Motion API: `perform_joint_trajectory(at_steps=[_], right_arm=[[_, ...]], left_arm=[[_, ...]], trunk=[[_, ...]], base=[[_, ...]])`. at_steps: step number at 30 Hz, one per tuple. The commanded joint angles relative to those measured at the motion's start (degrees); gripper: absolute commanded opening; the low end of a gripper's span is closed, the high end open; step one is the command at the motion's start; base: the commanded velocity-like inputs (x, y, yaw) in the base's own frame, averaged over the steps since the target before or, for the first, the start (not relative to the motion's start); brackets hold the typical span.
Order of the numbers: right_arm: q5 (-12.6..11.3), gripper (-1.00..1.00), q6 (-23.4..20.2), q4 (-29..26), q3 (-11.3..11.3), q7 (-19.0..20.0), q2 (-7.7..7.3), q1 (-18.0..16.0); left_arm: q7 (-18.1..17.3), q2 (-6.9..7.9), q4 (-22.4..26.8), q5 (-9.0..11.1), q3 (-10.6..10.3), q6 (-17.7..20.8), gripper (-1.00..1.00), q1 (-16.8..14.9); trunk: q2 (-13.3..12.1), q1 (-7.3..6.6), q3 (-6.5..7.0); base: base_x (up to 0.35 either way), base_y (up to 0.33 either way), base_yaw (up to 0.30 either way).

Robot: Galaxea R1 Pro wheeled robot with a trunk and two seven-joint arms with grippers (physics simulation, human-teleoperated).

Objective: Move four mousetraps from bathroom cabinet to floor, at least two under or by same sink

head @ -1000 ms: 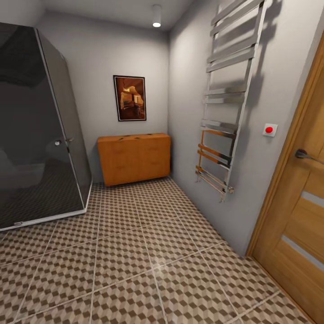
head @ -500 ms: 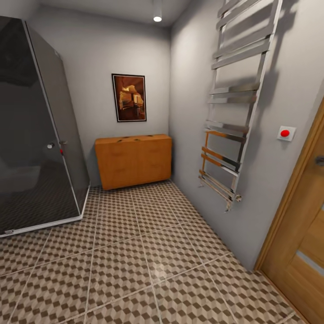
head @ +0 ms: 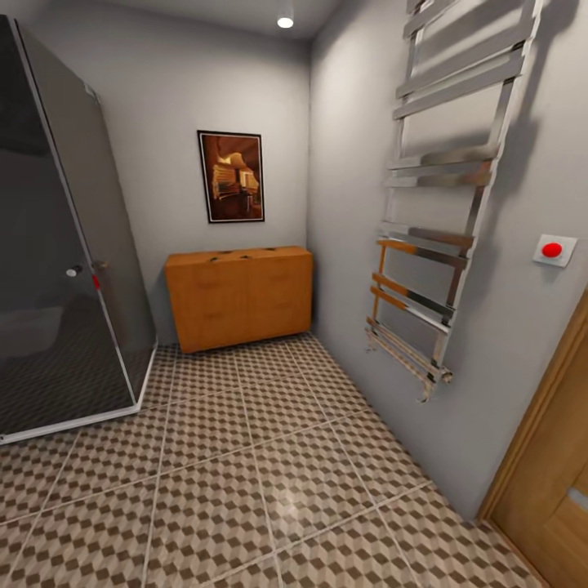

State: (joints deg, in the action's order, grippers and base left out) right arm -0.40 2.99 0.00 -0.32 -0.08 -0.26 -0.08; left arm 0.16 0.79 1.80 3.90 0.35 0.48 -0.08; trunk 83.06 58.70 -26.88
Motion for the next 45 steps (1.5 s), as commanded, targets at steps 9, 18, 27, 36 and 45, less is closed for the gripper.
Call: perform_joint_trajectory(at_steps=[9,18,27,36,45], right_arm=[[-0.04,1.0,0.1,0.0,-0.11,-0.01,0.01,-0.01],[-0.01,1.0,0.16,0.0,-0.05,-0.01,0.08,-0.01],[0.09,1.0,0.17,0.0,0.02,-0.01,0.09,-0.01],[0.2,1.0,0.17,0.0,0.14,-0.01,0.09,-0.01],[0.22,1.0,0.17,0.0,0.15,-0.01,0.09,-0.01]], left_arm=[[0.02,0.03,0.06,0.41,0.0,0.05,1.0,-0.01],[0.02,0.04,0.07,0.41,0.0,0.05,1.0,-0.01],[0.02,0.0,0.08,0.41,0.0,0.05,1.0,-0.01],[0.02,0.0,0.11,0.41,0.0,0.05,1.0,-0.01],[0.02,0.0,0.08,0.41,0.0,0.05,1.0,-0.01]], trunk=[[0.02,0.03,-0.05],[0.02,0.03,-0.05],[0.02,0.03,-0.05],[0.02,0.03,-0.05],[0.02,0.03,-0.05]], base=[[0.332,0.0,0.0],[0.332,0.0,0.039],[0.332,0.0,0.224],[0.332,0.0,0.029],[0.332,0.0,0.002]])
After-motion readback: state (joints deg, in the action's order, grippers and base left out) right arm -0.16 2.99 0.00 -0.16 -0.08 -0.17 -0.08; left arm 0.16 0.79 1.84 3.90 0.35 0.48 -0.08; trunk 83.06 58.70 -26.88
